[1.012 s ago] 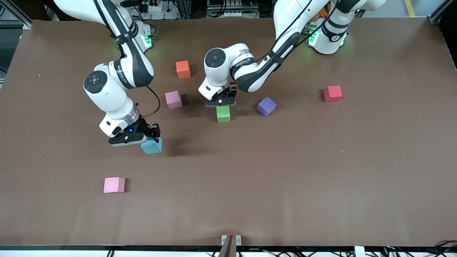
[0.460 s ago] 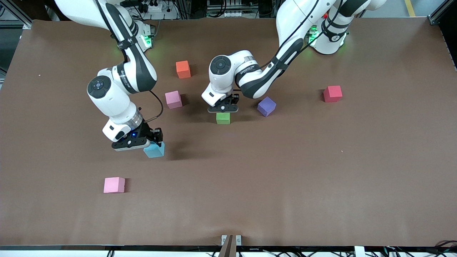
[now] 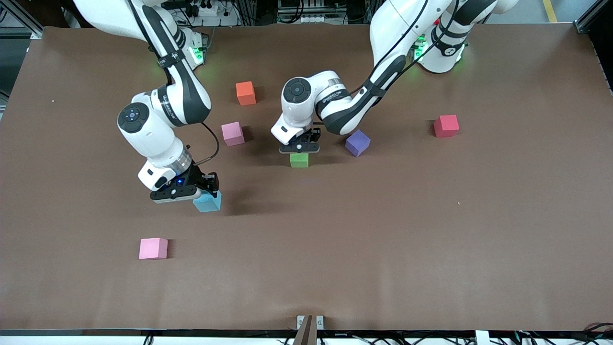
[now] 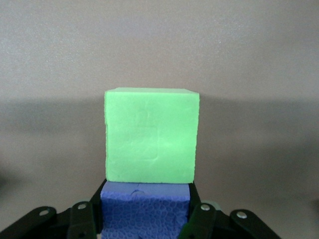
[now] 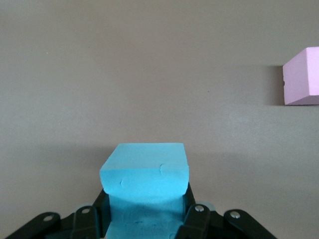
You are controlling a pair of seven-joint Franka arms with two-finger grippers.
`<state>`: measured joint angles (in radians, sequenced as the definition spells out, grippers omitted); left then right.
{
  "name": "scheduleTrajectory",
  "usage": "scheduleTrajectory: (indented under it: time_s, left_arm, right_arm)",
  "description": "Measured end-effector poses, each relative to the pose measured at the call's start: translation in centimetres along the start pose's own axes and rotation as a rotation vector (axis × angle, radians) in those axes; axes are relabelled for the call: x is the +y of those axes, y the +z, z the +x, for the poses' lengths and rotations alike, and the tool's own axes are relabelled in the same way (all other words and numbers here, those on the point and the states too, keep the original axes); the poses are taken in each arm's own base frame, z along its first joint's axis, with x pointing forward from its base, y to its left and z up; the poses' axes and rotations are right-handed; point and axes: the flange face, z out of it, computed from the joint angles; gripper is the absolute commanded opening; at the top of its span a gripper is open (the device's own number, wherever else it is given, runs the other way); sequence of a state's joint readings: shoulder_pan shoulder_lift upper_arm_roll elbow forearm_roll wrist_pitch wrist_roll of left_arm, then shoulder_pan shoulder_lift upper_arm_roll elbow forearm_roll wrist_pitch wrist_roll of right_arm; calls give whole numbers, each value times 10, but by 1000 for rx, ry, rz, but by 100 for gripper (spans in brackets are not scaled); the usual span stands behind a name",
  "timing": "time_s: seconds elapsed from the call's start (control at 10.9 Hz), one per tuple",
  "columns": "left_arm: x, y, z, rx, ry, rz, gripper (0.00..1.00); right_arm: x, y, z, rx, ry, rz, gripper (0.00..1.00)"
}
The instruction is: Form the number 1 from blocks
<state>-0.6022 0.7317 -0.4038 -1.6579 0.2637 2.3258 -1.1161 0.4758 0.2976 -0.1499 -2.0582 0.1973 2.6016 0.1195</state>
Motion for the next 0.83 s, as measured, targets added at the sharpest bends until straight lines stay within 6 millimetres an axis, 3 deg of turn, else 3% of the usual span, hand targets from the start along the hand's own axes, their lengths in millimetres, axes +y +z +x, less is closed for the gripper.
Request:
scheduleTrajectory:
  time_s: [0.46,0.83]
  left_arm:
    - [-7,-4,17,20,-27,-2,100]
    - [5,-30,21,42,-27,-23,100]
  right_arm:
    - [-27,9,-8,2,48,57,46]
    - [-72,22,-19,11,96,71,46]
